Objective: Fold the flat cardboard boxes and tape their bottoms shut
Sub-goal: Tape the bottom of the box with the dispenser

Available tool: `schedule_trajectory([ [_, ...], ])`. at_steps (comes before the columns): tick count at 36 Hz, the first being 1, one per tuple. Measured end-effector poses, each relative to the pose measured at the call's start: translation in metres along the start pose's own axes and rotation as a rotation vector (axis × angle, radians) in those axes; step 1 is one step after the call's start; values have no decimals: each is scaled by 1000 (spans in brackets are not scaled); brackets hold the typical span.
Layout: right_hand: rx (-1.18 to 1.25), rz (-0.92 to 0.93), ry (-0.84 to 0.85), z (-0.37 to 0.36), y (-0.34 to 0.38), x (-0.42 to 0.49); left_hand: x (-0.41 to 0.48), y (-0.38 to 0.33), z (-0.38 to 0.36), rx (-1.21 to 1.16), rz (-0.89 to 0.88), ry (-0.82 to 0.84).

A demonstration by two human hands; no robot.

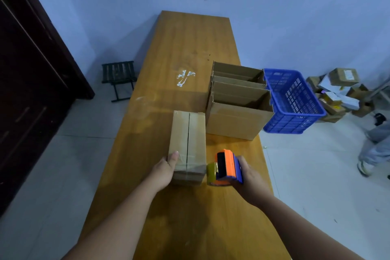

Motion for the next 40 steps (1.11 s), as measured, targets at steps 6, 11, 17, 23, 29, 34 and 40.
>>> schedule_trajectory([
  [6, 39, -57, -24, -11, -10, 6, -7, -4, 5, 6, 35, -115],
  [11, -9, -33, -7, -10, -8, 4, -12, -35, 17, 397, -126, -338],
  [17, -192, -6, -55, -4, 6, 3, -11, -58, 3, 507, -202, -176],
  [23, -123, -43, -79, 6, 16, 4, -18, -76, -19, 801, -355, -177],
  [29, -170, -15, -57, 12, 16, 5, -15, -76, -22, 791, -543, -96],
  [34, -44, 19, 36, 22, 18, 10, -12, -79, -17, 713, -536, -46],
  [40, -57, 113, 34, 34, 23, 6, -11, -77, -16, 576, -583, -79],
])
Point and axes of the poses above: each hand's wrist, its own x-axis towards the middle knuckle, its own z-axis out of the back of the hand, y = z × x, the point moved 6 cm from there along x, towards the middle knuckle, and after that the axes turned 12 degrees about y, right-handed, at the moved point
